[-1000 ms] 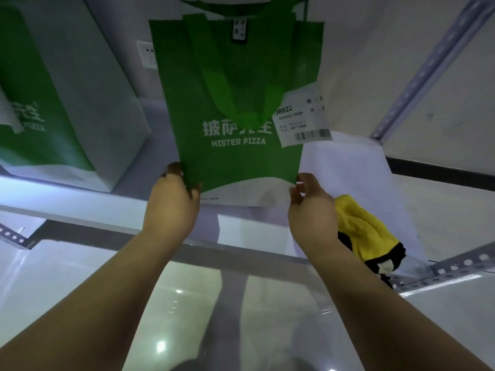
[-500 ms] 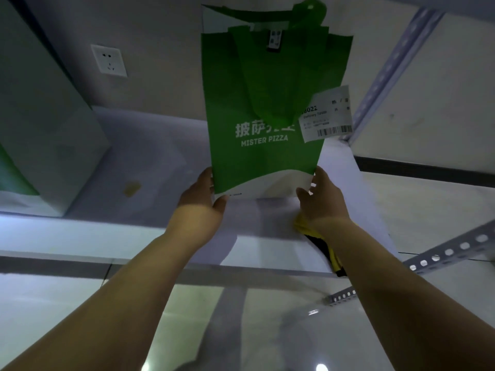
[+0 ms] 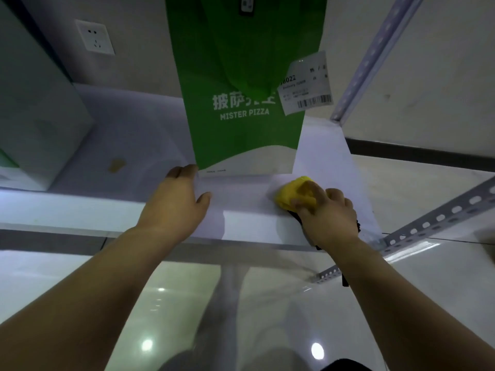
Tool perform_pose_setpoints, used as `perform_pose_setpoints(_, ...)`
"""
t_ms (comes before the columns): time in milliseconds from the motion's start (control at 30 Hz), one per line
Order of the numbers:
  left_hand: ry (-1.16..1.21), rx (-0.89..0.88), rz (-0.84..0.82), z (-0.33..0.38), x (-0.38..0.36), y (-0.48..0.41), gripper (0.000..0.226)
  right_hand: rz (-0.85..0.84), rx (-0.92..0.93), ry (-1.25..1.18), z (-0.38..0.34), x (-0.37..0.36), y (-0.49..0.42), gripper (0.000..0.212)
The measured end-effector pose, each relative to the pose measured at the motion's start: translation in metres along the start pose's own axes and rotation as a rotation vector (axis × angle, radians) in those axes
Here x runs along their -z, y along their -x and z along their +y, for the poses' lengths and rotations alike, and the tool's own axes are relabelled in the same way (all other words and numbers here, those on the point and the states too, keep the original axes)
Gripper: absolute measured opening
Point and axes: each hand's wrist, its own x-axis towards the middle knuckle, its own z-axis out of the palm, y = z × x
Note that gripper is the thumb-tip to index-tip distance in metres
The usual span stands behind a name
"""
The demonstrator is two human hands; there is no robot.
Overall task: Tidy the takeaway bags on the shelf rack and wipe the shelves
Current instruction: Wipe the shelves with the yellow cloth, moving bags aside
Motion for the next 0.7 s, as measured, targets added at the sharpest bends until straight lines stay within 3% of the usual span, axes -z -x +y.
perform_pose_setpoints(133,-0.044,0.045,-0.056,-0.002,0.007,0.016,0.054,0.031,0.093,0.121,0.002,-0.004,0.01,0.053)
perform_pose_setpoints(333,-0.081,0.067,-0.094,-0.014,0.019,0.043,0.045,0.077,0.163,0.06,-0.025,-0.012,0.037,0.043)
perform_pose_setpoints(700,-0.179,0.23,-0.126,-0.087,0.06,0.077,0.041,-0.08,0.444,-0.006,-0.142,-0.041,0.057,0.046)
